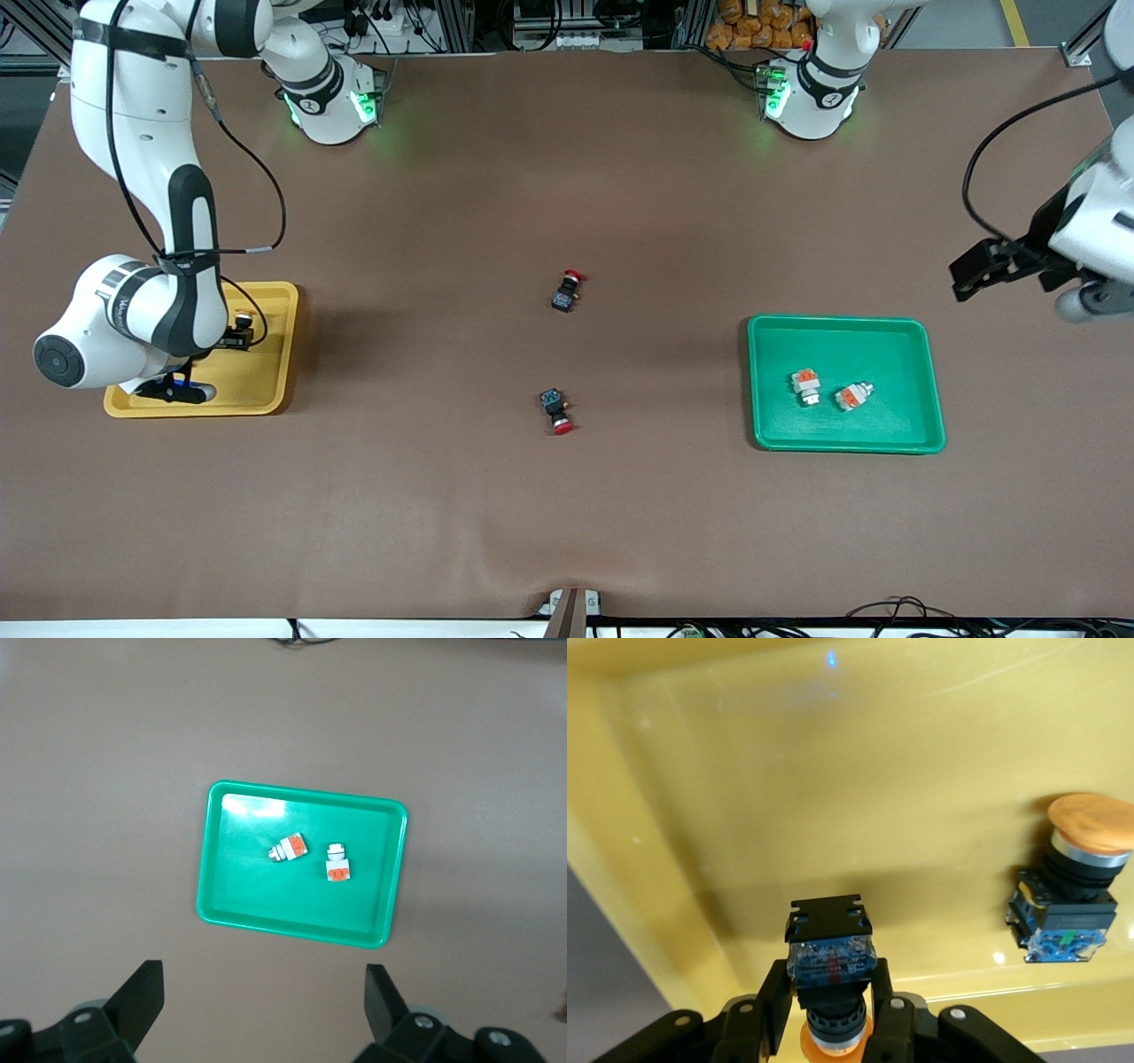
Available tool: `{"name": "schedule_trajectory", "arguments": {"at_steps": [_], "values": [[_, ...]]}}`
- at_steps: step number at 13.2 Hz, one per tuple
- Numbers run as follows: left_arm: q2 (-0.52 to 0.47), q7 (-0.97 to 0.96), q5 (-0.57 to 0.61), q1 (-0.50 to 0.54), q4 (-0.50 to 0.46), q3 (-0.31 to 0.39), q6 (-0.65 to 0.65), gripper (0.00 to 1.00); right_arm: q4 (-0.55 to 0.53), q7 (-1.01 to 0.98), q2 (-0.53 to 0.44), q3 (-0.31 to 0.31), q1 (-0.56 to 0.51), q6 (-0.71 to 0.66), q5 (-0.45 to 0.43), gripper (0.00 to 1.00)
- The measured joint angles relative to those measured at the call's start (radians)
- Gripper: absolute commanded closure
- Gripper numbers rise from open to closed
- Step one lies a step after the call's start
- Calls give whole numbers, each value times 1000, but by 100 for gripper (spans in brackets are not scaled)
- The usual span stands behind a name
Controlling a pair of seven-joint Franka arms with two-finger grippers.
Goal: Place green and yellow buttons in trays
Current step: 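Lower the yellow button into the yellow tray and open the right gripper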
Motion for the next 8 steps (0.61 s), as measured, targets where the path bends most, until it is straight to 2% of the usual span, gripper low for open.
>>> {"name": "schedule_trajectory", "arguments": {"at_steps": [1,2,3,6,8], "values": [[-16,28,-29,-48,-6,66,-6,0,0,-1,5,1,-1,4,0,61],[-32,58,-57,-72,-19,110,-11,0,0,-1,10,2,-2,13,0,25],[-49,80,-75,-77,-39,139,-14,0,0,-1,15,5,-2,18,0,0],[-108,91,-88,-78,-122,164,-18,0,2,-1,18,14,-2,15,0,0],[-138,77,-88,-91,-158,164,-18,0,20,-1,18,14,-2,-46,1,0]]}}
